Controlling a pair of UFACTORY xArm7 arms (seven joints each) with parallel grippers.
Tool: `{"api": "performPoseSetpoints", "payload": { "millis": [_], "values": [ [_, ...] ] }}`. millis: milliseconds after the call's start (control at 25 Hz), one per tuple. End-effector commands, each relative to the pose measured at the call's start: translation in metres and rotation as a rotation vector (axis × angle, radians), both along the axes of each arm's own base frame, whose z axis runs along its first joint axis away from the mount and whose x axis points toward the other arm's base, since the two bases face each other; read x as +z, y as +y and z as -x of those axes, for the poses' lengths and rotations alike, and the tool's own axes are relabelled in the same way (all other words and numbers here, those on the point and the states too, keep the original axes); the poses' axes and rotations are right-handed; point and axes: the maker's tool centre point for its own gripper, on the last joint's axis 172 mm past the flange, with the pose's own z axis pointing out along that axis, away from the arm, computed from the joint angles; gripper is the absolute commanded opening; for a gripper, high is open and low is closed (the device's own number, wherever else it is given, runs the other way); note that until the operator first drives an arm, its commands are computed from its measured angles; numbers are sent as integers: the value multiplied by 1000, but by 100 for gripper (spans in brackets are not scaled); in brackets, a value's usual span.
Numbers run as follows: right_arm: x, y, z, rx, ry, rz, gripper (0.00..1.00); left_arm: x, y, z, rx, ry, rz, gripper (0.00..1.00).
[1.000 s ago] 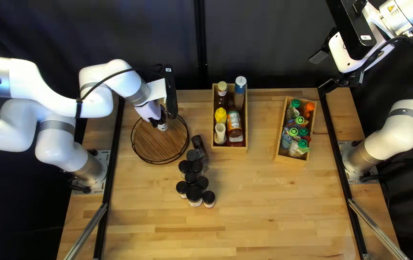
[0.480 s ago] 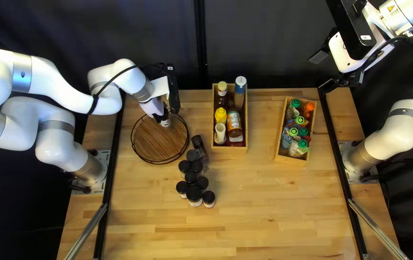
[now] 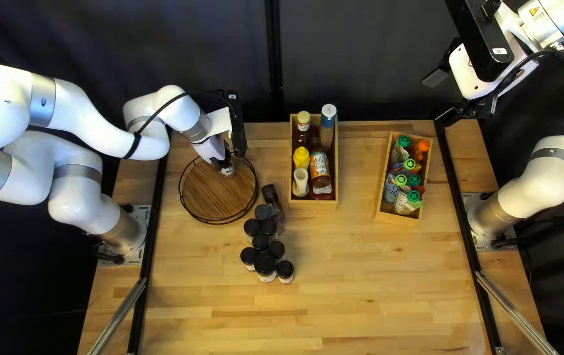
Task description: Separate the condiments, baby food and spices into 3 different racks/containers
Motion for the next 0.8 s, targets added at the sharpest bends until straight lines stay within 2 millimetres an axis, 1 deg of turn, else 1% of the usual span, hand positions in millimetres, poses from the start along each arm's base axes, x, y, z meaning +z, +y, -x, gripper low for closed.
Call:
{"api": "performPoseSetpoints", "payload": {
  "millis": [40, 120, 160, 200, 240, 280, 360, 400, 560, 600, 640, 720, 760, 800],
  "values": [
    [0, 0, 0, 0, 0, 0, 100, 21, -20, -8, -31, 7, -4, 100],
    [0, 0, 0, 0, 0, 0, 100, 34, -43, -16, -86, 22, 9, 100],
    [0, 0, 0, 0, 0, 0, 100, 37, -50, -19, -107, 27, 15, 100],
    [0, 0, 0, 0, 0, 0, 100, 44, -66, -24, -155, 34, 28, 100],
    [0, 0, 0, 0, 0, 0, 100, 47, -74, -27, -182, 37, 35, 100],
    [0, 0, 0, 0, 0, 0, 100, 54, -93, -34, -250, 44, 51, 100],
    [0, 0, 0, 0, 0, 0, 100, 60, -110, -40, -335, 52, 69, 100],
    [0, 0, 0, 0, 0, 0, 100, 65, -124, -46, -410, 62, 83, 100],
    [0, 0, 0, 0, 0, 0, 100, 70, -150, -58, -588, 98, 102, 100],
    [0, 0, 0, 0, 0, 0, 100, 71, -161, -63, -641, 109, 108, 100],
    [0, 0, 0, 0, 0, 0, 100, 72, -165, -64, -662, 114, 111, 100],
    [0, 0, 0, 0, 0, 0, 100, 72, -188, -73, -741, 144, 117, 100],
    [0, 0, 0, 0, 0, 0, 100, 72, -196, -76, -764, 156, 119, 100],
    [0, 0, 0, 0, 0, 0, 100, 70, -211, -82, -807, 178, 127, 100]
  ]
}}
